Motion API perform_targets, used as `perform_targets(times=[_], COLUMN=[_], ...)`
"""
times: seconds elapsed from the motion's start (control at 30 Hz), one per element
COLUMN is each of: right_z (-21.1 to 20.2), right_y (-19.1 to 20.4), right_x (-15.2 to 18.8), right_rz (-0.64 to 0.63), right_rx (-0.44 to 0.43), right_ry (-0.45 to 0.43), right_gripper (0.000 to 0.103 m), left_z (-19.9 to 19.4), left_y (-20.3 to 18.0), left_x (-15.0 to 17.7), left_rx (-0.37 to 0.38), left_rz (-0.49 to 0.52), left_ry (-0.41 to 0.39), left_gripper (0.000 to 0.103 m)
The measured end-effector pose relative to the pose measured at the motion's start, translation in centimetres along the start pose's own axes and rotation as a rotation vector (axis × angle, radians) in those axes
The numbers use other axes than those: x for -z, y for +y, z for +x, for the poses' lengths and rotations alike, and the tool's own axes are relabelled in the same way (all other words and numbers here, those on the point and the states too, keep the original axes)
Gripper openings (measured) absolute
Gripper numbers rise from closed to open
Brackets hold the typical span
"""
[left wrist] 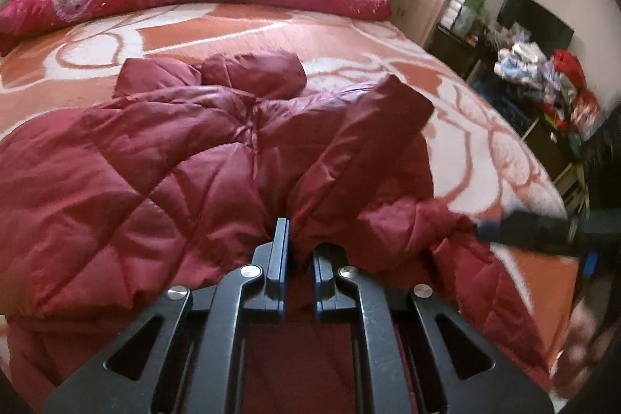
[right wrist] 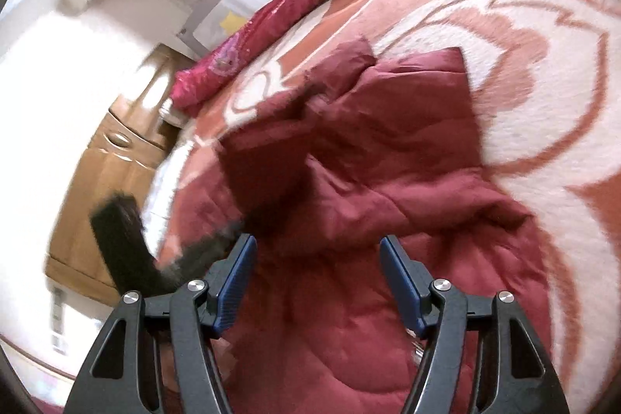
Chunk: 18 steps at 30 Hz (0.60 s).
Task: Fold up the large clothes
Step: 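Fold the sleeve with the left gripper across the coat body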
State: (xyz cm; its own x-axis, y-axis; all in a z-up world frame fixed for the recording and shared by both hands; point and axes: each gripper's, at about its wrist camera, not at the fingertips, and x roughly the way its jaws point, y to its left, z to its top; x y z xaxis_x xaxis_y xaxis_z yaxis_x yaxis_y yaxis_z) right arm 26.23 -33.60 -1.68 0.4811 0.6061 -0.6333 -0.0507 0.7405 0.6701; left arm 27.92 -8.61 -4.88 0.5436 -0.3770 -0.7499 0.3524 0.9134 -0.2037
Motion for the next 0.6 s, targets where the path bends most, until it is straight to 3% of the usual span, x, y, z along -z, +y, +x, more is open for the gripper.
perform_targets(times=[0.2, 0.37, 0.43, 0.5, 0.6], right_z=[3.2, 6.8, 7.9, 8.4, 8.4], right_y=[-0.8, -2.2, -2.8, -3.0, -2.9], right_x=[-3.5, -5.2, -5.4, -5.4, -5.4], right_rz=[0.115, 0.2, 0.211, 0.199, 0.176], right_rx=[-0.112, -0.147, -0.132, -0.089, -0.067], right_ry=[0.039, 0.084, 0.096, 0.099, 0.097], right_gripper=[0.077, 0.077, 0.064, 0.031, 0.021], left_z=[0.8, 1.2, 1.3, 1.2, 0.1], left_y=[-2.6, -2.8, -2.6, -2.4, -1.5], left_x=[1.0, 1.0, 0.9, 0.9, 0.7], left_rx=[-0.084, -0.085, -0.076, -0.075, -0.038], left_rz=[0.123, 0.128, 0.124, 0.113, 0.068], left_ry=[0.01, 0.026, 0.033, 0.039, 0.054], left_gripper=[0.007, 0.007, 0.007, 0.009, 0.012])
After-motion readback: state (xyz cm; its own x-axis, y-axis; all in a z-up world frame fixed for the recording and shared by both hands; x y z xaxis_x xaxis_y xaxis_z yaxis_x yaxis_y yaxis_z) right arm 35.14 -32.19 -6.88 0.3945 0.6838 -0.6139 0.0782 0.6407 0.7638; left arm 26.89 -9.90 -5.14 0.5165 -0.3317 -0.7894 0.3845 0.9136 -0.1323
